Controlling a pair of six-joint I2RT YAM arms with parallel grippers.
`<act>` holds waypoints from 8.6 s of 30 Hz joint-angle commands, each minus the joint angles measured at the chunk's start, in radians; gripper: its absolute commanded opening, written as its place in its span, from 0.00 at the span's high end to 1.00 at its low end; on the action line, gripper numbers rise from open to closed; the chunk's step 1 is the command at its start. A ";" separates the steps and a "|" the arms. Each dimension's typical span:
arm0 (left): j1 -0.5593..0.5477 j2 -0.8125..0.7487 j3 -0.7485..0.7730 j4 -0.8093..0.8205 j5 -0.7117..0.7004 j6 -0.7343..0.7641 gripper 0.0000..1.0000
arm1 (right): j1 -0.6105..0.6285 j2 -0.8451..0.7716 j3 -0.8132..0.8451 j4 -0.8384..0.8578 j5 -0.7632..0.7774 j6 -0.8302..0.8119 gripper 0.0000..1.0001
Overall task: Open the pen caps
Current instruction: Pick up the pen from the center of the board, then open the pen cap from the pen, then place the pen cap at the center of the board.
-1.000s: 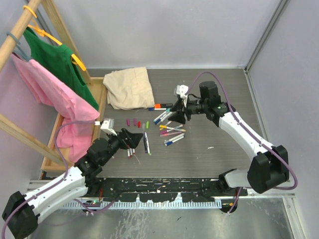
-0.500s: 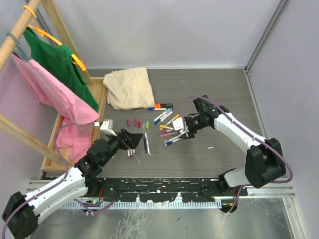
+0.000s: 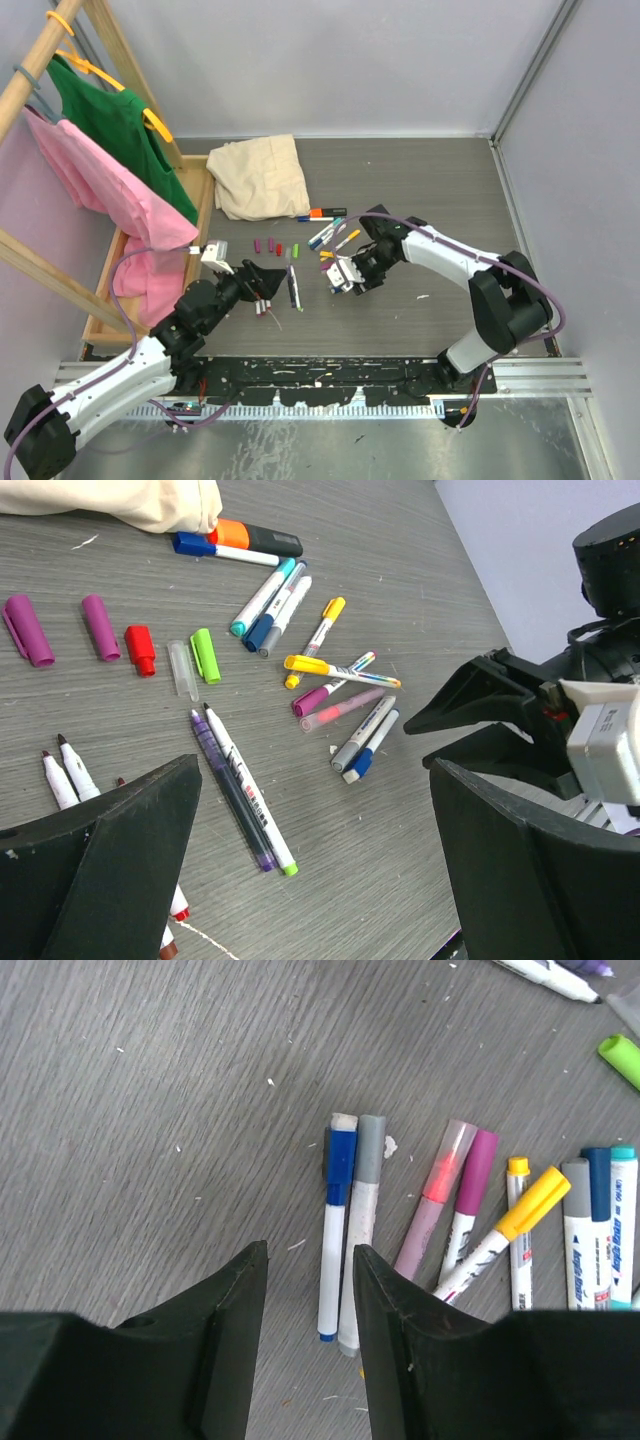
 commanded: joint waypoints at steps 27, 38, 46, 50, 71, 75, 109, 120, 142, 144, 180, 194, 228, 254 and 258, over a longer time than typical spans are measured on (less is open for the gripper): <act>-0.001 -0.048 -0.011 0.041 -0.016 0.003 0.02 | 0.090 0.121 0.045 0.101 0.204 0.134 0.65; -0.002 -0.051 -0.012 0.040 -0.015 0.001 0.02 | 0.090 0.162 0.078 0.058 0.214 0.150 0.68; -0.001 -0.053 -0.012 0.039 -0.016 0.002 0.02 | 0.096 0.223 0.136 -0.027 0.237 0.148 0.75; -0.001 -0.055 -0.014 0.040 -0.016 0.002 0.02 | 0.099 0.233 0.135 -0.026 0.264 0.155 0.77; -0.002 -0.064 -0.017 0.059 0.014 -0.014 0.02 | 0.104 0.178 0.171 -0.043 0.249 0.200 0.99; 0.000 -0.052 -0.018 0.081 0.031 -0.017 0.02 | 0.101 0.156 0.174 -0.048 0.227 0.204 0.99; 0.007 0.286 0.112 0.464 0.248 0.011 0.02 | -0.135 0.066 0.338 -0.188 -0.436 0.494 0.99; 0.015 0.469 0.192 0.616 0.280 -0.096 0.00 | -0.151 0.086 0.373 -0.146 -0.576 0.732 0.99; 0.015 0.732 0.292 0.822 0.409 -0.232 0.44 | -0.150 0.184 0.422 -0.284 -0.735 0.674 0.99; 0.016 0.745 0.293 0.832 0.417 -0.239 0.47 | -0.151 0.191 0.424 -0.289 -0.742 0.673 0.99; 0.016 0.693 0.304 0.722 0.404 -0.144 1.00 | -0.100 0.024 0.224 0.182 -0.648 1.064 0.56; 0.020 0.617 0.339 0.625 0.301 -0.034 1.00 | -0.075 0.086 0.284 0.072 -0.643 1.002 0.96; 0.245 0.536 0.337 0.263 0.444 -0.168 1.00 | -0.150 -0.048 0.230 0.246 -0.541 1.156 0.99; -0.003 1.050 0.844 -0.535 -0.094 -0.043 1.00 | -0.208 -0.046 0.218 0.282 -0.527 1.199 0.99; -0.004 1.094 0.887 -0.547 -0.085 -0.025 1.00 | -0.213 -0.047 0.218 0.281 -0.531 1.200 0.99</act>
